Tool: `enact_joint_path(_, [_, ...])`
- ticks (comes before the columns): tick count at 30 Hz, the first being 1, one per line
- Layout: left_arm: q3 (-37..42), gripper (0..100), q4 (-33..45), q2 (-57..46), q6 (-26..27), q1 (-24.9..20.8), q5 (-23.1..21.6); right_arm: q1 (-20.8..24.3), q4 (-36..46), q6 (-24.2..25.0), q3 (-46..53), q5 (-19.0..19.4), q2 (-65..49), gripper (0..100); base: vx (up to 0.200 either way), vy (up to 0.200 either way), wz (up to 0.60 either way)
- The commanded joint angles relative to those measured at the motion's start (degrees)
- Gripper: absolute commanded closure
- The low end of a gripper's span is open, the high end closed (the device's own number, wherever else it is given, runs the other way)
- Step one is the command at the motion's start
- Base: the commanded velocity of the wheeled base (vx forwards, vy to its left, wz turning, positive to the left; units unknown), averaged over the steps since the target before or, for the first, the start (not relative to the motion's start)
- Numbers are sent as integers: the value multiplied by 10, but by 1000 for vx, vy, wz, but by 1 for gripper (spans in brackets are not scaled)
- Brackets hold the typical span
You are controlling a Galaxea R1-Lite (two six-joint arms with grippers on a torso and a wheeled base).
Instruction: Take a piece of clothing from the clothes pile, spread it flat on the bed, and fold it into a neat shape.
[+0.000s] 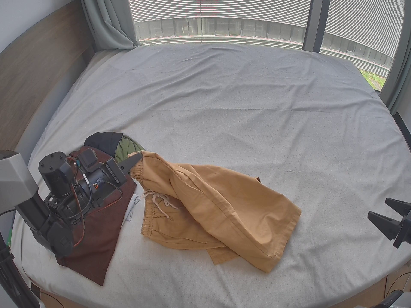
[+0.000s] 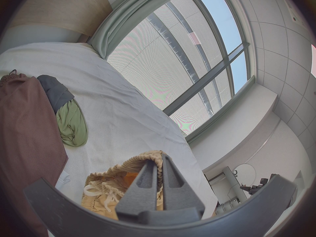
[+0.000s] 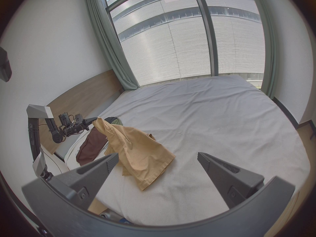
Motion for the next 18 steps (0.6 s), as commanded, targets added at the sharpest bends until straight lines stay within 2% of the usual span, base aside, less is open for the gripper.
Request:
enact_joint_path(1, [0, 100, 0, -5, 1, 0, 0, 0, -23, -1, -4, 24, 80, 0, 0, 0, 0])
enact_joint_path(3, [0, 100, 0, -5, 1, 0, 0, 1, -27, -1, -3, 36, 93, 0, 0, 0, 0])
enact_joint_path(7, [-1, 100, 0, -12, 1, -1, 0, 3, -52, 0, -1, 90, 153, 0, 0, 0, 0])
enact_joint_path(18, [0, 100, 0, -14, 1, -1, 0, 36, -136, 3, 0, 99, 260, 0, 0, 0, 0])
